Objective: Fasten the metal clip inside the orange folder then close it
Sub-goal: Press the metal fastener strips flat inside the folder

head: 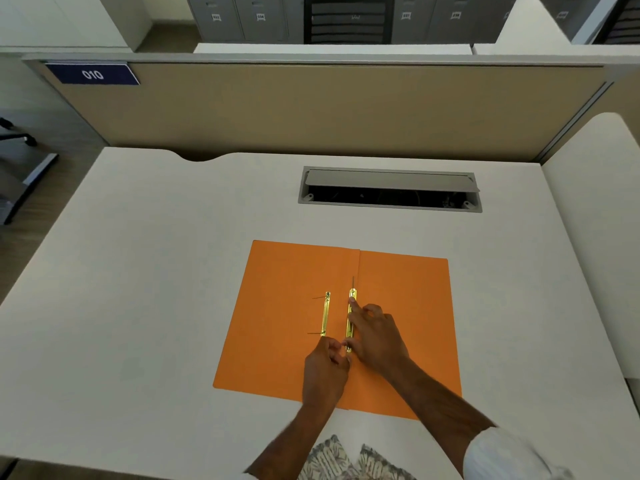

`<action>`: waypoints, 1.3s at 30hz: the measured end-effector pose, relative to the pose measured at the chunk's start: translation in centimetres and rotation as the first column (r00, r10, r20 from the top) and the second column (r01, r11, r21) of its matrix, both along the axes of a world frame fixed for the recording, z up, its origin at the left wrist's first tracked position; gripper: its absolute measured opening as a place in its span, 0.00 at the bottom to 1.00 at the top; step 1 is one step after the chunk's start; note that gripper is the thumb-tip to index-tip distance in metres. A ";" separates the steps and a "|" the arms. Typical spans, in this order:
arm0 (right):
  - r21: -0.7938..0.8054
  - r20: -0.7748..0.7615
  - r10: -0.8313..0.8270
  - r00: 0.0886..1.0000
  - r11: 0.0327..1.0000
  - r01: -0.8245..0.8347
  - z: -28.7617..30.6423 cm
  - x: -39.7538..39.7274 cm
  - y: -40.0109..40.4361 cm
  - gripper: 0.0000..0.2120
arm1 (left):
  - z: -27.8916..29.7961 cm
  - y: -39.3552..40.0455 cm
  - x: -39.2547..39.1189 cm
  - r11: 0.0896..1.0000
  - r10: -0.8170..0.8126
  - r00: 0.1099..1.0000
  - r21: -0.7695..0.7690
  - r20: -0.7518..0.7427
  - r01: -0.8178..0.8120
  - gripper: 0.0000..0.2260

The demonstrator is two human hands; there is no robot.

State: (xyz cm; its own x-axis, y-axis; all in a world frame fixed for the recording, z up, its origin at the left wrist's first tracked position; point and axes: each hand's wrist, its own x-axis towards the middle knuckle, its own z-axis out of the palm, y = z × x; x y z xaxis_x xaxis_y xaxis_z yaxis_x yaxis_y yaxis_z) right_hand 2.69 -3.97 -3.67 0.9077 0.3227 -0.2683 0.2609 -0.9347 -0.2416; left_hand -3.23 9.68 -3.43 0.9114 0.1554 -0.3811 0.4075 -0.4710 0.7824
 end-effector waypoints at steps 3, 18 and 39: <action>0.010 -0.010 0.008 1.000 1.000 -0.008 0.0 0.0 -0.2 0.24 | -0.2 -0.2 -0.5 1.000 0.000 1.000 0.012 -0.001 0.000 0.09; 0.010 -0.002 0.008 1.000 1.000 -0.008 0.1 -0.1 -0.3 0.28 | 0.5 -0.7 -1.1 0.999 0.043 0.999 -0.017 -0.007 -0.043 0.07; 0.019 -0.008 0.010 1.000 1.000 -0.009 -0.1 0.1 -0.4 0.26 | 2.0 -1.8 -0.2 0.970 -0.005 0.994 0.241 -0.106 0.030 0.05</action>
